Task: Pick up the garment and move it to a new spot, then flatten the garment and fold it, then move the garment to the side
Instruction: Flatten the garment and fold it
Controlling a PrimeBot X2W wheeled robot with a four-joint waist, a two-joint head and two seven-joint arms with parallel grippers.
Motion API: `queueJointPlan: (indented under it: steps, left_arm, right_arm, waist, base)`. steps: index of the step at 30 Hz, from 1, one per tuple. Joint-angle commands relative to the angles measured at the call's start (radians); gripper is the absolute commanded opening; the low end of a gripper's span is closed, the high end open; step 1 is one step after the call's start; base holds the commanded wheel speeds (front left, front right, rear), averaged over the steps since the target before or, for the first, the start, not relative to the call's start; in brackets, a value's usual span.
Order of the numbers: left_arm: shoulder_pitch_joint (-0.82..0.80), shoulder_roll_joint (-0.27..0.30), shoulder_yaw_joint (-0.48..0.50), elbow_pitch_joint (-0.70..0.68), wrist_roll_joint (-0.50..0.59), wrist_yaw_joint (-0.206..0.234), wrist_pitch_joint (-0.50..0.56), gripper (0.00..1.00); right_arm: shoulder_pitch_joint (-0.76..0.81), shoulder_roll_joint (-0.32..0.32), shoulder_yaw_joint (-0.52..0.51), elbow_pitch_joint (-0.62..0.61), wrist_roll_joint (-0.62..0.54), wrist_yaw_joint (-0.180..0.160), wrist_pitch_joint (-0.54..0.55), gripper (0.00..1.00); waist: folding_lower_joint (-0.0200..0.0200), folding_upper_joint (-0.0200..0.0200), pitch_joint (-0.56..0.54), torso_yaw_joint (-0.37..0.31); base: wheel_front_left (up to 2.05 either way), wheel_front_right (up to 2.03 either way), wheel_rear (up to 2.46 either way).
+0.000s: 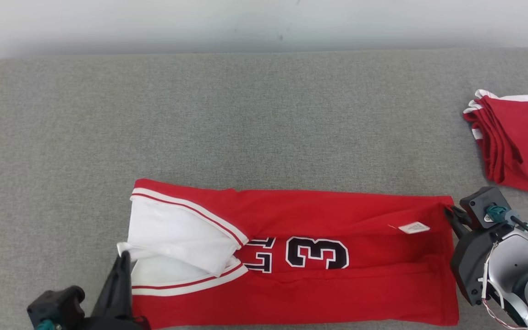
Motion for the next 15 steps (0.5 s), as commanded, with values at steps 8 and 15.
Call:
queueJointPlan:
  steps: [8,15]
  left_arm:
    - [0.069,-0.012,-0.007,-0.030,-0.040,0.008,0.017,0.00]
    - [0.112,-0.016,-0.016,-0.028,-0.052,0.025,0.028,0.00]
  right_arm:
    - [0.023,-0.053,0.017,-0.023,0.039,0.000,0.037,0.00]
    - [0.039,-0.065,0.016,-0.013,0.047,0.000,0.056,0.00]
  waist:
    - [0.0001,0.0001,-0.006,0.007]
    - [0.0001,0.0001,-0.010,0.013]
  base:
    - [0.00,0.00,0.00]
    - [0.00,0.00,0.00]
